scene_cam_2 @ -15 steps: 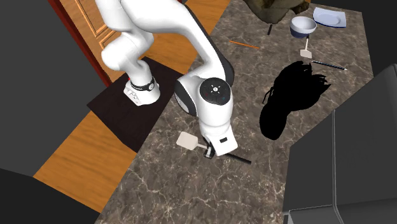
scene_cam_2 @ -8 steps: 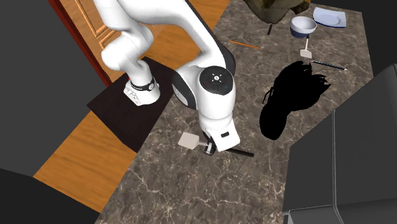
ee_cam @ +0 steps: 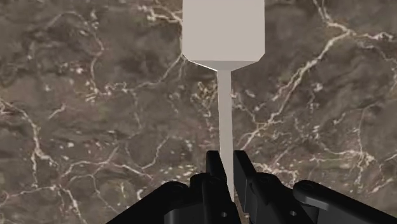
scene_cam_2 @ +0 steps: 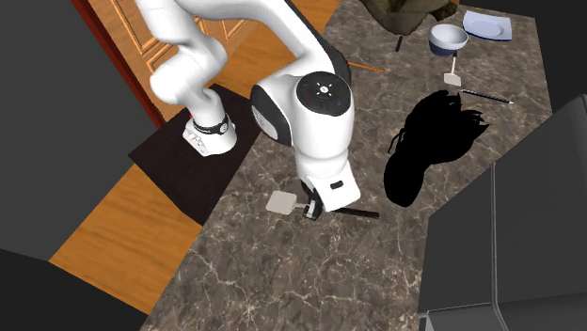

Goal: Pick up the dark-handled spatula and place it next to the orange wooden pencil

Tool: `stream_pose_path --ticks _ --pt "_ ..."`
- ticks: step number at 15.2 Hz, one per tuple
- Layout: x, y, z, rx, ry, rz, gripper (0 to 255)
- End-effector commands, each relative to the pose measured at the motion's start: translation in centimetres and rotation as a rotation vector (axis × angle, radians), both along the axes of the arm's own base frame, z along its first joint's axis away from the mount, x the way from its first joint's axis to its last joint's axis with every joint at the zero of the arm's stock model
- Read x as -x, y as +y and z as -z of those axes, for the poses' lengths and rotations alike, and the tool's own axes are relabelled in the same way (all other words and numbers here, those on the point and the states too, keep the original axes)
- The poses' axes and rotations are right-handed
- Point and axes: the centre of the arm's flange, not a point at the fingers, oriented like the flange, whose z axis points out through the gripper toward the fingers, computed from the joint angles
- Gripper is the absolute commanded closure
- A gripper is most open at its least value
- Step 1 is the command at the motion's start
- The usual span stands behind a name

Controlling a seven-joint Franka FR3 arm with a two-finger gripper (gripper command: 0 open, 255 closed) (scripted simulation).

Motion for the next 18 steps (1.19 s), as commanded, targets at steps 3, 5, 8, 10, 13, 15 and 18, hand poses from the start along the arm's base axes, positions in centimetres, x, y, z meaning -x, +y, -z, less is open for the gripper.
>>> stream_pose_path --ticks 3,5,8,10,13,15,18 --pt "2.3 4.0 -0.3 0.000 0.001 0.000 255" --pt "3.5 6.4 -0.4 0.000 0.001 0.000 255" --pt "5.4 9.9 -0.4 0.000 0.001 0.000 255" --pt "6.7 12.2 -0.4 0.000 0.001 0.000 255" --pt "8.5 15.7 -0.4 0.000 0.001 0.000 255" --pt "9.8 18.0 -0.4 0.000 0.001 0.000 255" --pt "11.6 21.5 -0.4 0.000 0.001 0.000 255"
